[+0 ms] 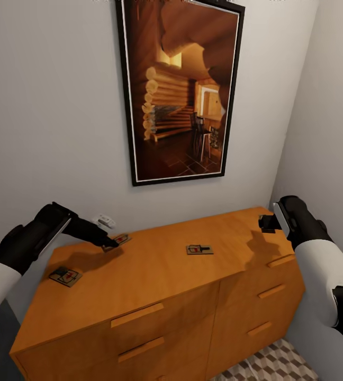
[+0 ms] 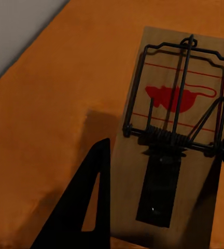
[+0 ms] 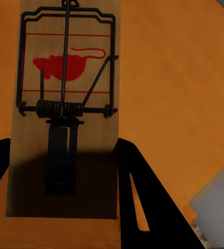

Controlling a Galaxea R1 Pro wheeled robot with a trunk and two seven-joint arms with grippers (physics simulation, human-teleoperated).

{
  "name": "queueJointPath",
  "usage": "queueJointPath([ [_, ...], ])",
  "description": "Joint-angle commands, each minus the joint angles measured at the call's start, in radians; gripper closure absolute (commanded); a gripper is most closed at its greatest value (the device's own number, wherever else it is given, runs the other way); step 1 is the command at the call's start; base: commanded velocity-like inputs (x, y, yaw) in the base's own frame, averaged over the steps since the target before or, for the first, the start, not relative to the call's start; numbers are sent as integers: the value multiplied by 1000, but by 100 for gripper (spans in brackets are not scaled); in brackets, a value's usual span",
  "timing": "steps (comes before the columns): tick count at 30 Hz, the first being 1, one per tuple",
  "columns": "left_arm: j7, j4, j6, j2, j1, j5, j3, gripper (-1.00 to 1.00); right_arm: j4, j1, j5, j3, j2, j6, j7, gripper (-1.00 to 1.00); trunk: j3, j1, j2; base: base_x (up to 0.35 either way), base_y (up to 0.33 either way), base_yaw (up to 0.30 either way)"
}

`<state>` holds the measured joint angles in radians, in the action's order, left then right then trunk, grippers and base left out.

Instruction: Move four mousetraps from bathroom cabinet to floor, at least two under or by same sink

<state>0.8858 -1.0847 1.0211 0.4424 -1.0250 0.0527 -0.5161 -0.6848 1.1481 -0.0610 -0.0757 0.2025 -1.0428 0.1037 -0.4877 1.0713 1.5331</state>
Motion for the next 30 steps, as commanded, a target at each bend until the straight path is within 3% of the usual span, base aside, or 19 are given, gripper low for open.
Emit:
queueJointPath([
  [1, -2, -1, 6, 1, -1, 3, -2, 100, -1, 1, -3, -3, -1, -4, -2, 100, -1, 0, 1, -253, 0, 0],
  [9, -3, -3, 7, 0, -1, 0, -2, 100, -1, 1, -3, -3, -1, -4, -1, 100, -1, 0, 1, -144, 0, 0],
  [19, -2, -2, 7, -5, -1, -50, -2, 100, -1, 1, -3, -3, -2, -4, -1, 100, -1, 0, 1, -11, 0, 0],
  [30, -2, -1, 7, -7, -1, -57, -2, 100, -1, 1, -3, -2, -3, -4, -1, 100, -1, 0, 1, 0, 0, 0],
])
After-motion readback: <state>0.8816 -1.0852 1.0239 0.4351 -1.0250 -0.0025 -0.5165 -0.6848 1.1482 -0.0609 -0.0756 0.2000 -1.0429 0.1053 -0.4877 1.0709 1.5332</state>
